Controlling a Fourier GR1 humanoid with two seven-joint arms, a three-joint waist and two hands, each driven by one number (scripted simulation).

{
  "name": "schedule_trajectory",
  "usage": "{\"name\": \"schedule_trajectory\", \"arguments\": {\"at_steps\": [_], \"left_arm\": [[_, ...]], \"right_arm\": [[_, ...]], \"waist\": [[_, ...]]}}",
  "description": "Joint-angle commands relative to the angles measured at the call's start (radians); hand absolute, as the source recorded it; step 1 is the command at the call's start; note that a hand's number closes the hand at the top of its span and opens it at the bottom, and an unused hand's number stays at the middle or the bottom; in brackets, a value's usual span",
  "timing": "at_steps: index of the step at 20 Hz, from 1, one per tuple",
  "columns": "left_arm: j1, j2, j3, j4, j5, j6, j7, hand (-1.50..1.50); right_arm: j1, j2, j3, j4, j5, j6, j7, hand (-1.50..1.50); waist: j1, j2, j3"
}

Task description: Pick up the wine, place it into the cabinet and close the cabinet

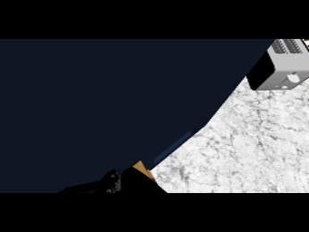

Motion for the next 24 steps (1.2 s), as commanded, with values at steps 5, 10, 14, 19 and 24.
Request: {"name": "schedule_trajectory", "arguments": {"at_steps": [5,10,14,19,24], "left_arm": [[-0.032,-0.028,-0.001,-0.007,-0.04,0.036,0.04,-1.5],[-0.061,-0.079,-0.015,0.057,-0.052,0.005,0.023,-1.5],[-0.058,-0.055,0.055,-0.006,-0.035,0.039,0.097,-1.5],[-0.039,-0.081,0.07,-0.005,-0.046,0.015,0.107,-1.5],[-0.026,-0.103,0.04,-0.021,-0.091,0.016,0.11,-1.5]], "right_arm": [[-0.376,0.047,-0.186,0.392,-0.161,-0.031,-0.11,1.5],[-0.447,0.048,-0.25,0.609,-0.058,0.09,-0.211,1.5],[-0.453,0.048,-0.297,0.685,-0.06,0.098,-0.246,1.5],[-0.449,0.048,-0.39,0.847,-0.097,0.2,-0.349,1.5],[-0.472,0.031,-0.454,1.003,-0.082,0.267,-0.459,1.5]], "waist": [[-0.001,0.0,0.002],[-0.019,0.003,0.001],[-0.024,-0.002,0.003],[-0.021,-0.001,0.003],[-0.017,0.002,0.003]]}}
